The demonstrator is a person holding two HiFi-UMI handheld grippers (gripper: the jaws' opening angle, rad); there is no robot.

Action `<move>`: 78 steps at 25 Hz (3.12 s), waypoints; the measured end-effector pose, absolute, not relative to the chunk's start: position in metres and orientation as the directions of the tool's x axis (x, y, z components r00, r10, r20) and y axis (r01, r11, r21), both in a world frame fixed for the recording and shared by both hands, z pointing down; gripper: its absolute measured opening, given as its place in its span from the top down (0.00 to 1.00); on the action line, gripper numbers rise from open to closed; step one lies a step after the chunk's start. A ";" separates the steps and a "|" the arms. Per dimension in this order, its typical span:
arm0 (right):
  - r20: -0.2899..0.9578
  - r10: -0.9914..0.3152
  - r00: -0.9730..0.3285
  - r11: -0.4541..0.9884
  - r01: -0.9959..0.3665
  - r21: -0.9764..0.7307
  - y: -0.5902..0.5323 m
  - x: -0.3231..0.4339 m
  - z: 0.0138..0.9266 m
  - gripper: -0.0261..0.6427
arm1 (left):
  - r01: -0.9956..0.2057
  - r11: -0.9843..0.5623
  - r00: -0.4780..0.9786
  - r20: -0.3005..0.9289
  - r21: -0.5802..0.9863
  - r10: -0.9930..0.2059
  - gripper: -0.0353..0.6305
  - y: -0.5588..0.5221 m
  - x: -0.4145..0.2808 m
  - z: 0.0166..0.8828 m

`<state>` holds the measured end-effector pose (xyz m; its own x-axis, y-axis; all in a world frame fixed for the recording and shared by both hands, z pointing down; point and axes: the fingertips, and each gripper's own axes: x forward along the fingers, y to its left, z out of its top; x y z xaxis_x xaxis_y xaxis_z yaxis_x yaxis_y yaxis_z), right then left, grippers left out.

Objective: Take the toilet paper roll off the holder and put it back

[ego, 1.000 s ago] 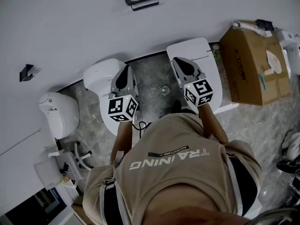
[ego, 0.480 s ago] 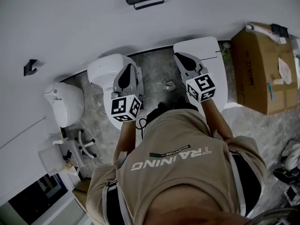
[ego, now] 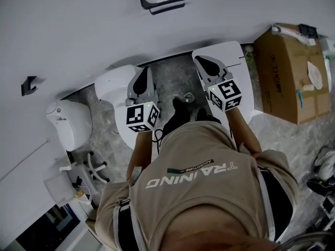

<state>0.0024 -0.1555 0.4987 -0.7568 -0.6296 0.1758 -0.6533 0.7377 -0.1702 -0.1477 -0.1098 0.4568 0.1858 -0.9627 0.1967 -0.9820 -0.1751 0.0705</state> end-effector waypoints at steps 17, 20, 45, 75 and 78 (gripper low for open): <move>0.221 -0.761 -0.609 0.604 -0.791 -0.099 -0.171 -0.044 0.485 0.94 | -0.903 -0.418 0.429 0.131 0.105 -0.894 0.94 -0.177 -0.195 0.452; 0.221 -0.762 -0.609 0.611 -0.789 -0.067 -0.179 -0.046 0.478 0.94 | -0.896 -0.428 0.440 0.098 0.120 -0.893 0.94 -0.186 -0.192 0.445; 0.049 -0.645 -0.762 0.762 -0.647 -0.038 -0.278 -0.049 0.404 0.94 | -0.920 -0.384 0.390 0.091 0.080 -0.916 0.67 -0.282 -0.157 0.394; 0.078 -0.649 -0.757 0.755 -0.653 -0.057 -0.324 -0.018 0.417 0.94 | -0.954 -0.296 0.300 0.207 0.055 -0.931 0.29 -0.420 -0.136 0.404; 0.075 -0.647 -0.759 0.758 -0.650 -0.051 -0.327 -0.021 0.413 0.94 | -0.951 -0.304 0.310 0.207 0.057 -0.928 0.30 -0.420 -0.135 0.405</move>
<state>-0.0210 -0.3266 0.4134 -0.7592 -0.6465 0.0750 -0.6504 0.7579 -0.0506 -0.1346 -0.4197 0.4055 0.3095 -0.9282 0.2065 -0.9508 -0.3044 0.0573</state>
